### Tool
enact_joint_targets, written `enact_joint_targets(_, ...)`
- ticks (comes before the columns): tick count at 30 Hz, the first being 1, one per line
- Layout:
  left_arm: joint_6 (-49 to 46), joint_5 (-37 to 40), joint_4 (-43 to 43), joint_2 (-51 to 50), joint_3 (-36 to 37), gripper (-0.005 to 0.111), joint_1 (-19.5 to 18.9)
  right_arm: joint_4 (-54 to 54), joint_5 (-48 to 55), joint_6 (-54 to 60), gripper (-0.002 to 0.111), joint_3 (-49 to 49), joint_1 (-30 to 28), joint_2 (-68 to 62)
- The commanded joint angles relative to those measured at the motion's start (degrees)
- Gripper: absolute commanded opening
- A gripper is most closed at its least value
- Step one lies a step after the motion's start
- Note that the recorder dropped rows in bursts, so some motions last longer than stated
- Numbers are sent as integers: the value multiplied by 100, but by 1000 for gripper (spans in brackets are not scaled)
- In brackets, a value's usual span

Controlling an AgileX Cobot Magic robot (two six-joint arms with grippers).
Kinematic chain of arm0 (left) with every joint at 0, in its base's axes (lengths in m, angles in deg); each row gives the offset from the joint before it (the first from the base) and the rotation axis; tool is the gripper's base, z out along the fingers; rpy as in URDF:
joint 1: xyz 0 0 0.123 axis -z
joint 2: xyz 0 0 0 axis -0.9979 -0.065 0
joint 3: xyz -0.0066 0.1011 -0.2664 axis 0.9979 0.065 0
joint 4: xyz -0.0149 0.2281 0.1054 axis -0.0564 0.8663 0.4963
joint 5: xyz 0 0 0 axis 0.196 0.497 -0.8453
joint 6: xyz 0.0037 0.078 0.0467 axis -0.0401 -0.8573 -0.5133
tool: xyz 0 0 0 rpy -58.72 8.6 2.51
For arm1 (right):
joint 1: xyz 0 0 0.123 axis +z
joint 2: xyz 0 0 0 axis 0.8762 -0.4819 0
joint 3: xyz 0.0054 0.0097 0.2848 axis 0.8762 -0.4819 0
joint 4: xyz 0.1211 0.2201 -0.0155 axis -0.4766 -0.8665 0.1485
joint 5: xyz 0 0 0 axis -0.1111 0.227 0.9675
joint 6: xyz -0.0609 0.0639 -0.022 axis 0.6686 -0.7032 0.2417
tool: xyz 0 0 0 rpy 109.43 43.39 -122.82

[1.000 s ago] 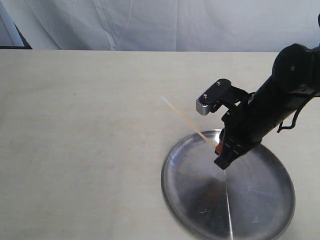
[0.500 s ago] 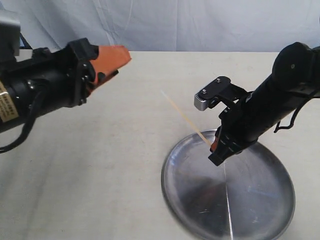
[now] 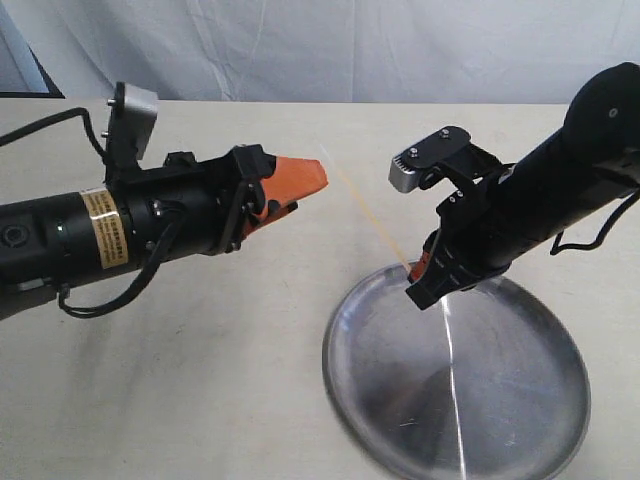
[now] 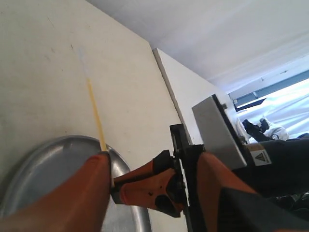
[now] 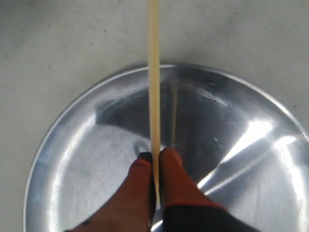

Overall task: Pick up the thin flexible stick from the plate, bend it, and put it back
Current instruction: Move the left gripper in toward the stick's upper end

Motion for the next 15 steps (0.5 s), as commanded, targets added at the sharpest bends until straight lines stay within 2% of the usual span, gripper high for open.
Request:
enact_joint_targets(1, 45, -175, 254, -296, -221, 52, 66, -276, 7, 234, -1, -10, -5, 61)
enact_joint_targets(8, 45, -282, 396, -598, -513, 52, 66, -395, 77, 413, -1, -10, -5, 61)
enact_joint_targets(15, 30, 82, 477, -722, -770, 52, 66, -395, 87, 451, -1, -10, -5, 61)
